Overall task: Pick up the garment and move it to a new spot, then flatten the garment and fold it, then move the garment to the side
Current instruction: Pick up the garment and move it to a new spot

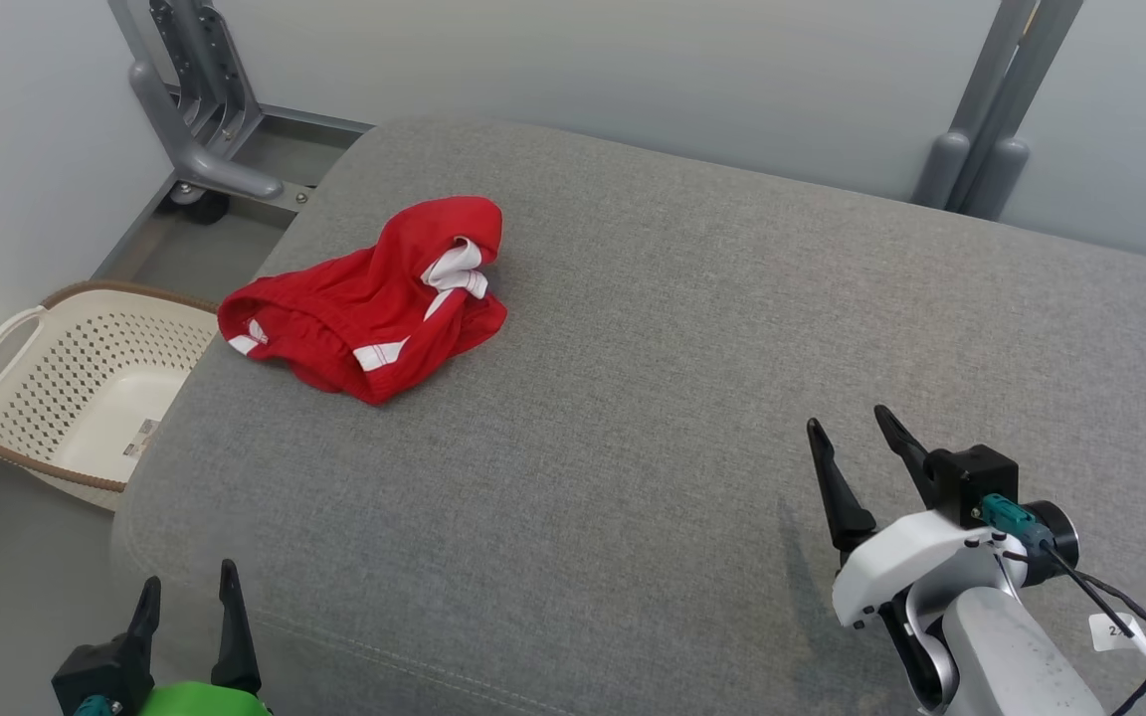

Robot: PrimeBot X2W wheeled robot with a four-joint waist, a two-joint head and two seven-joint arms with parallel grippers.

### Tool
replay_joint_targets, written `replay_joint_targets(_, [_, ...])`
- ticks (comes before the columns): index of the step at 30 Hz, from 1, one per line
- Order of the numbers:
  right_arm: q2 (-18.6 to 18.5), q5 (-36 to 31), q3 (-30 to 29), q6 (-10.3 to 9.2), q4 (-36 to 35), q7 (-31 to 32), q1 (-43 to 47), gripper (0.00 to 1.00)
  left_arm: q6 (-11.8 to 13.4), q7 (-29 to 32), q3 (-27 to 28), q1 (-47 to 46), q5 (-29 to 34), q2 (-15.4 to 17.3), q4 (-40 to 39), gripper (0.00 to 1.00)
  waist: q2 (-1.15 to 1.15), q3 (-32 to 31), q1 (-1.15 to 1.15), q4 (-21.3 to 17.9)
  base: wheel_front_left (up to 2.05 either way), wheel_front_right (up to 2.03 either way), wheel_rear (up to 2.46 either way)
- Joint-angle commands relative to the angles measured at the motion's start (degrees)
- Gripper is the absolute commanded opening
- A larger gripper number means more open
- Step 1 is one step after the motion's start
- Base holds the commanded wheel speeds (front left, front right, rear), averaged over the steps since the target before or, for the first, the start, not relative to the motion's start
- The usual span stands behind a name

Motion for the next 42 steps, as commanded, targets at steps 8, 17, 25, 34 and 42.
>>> replay_joint_targets(8, [-1.7,0.4,0.8,-0.10,-0.4,-0.1,-1.3,1.00,-1.3,0.0,-2.5,-6.3,-2.0,1.6,2.8,1.00,0.00,3.3,0.00,-2.3,0.00,0.00,0.00])
replay_joint_targets(17, [-4.2,-0.3,1.3,-0.10,-0.8,-0.1,-3.5,1.00,-1.4,0.0,-9.2,-16.9,-5.1,4.8,7.2,1.00,0.00,8.8,0.00,-6.2,0.00,0.00,0.00])
replay_joint_targets(25, [-7.0,-0.7,1.6,-0.10,-1.7,-0.1,-5.8,1.00,-1.5,0.0,-11.7,-24.3,-9.9,7.3,13.8,1.00,0.00,12.6,0.00,-12.2,0.00,0.00,0.00])
replay_joint_targets(34, [-9.0,-0.6,2.4,-0.10,-1.6,-0.1,-7.2,1.00,-1.5,0.0,-10.5,-29.1,-11.1,9.5,24.2,1.00,0.00,13.0,0.00,-18.3,0.00,0.00,0.00])
replay_joint_targets(42, [-8.7,0.1,0.4,-0.10,-2.8,-0.1,-6.7,1.00,-1.3,3.0,-10.6,-37.1,-11.4,13.1,37.4,1.00,0.00,15.9,0.00,-21.9,0.00,0.00,0.00])
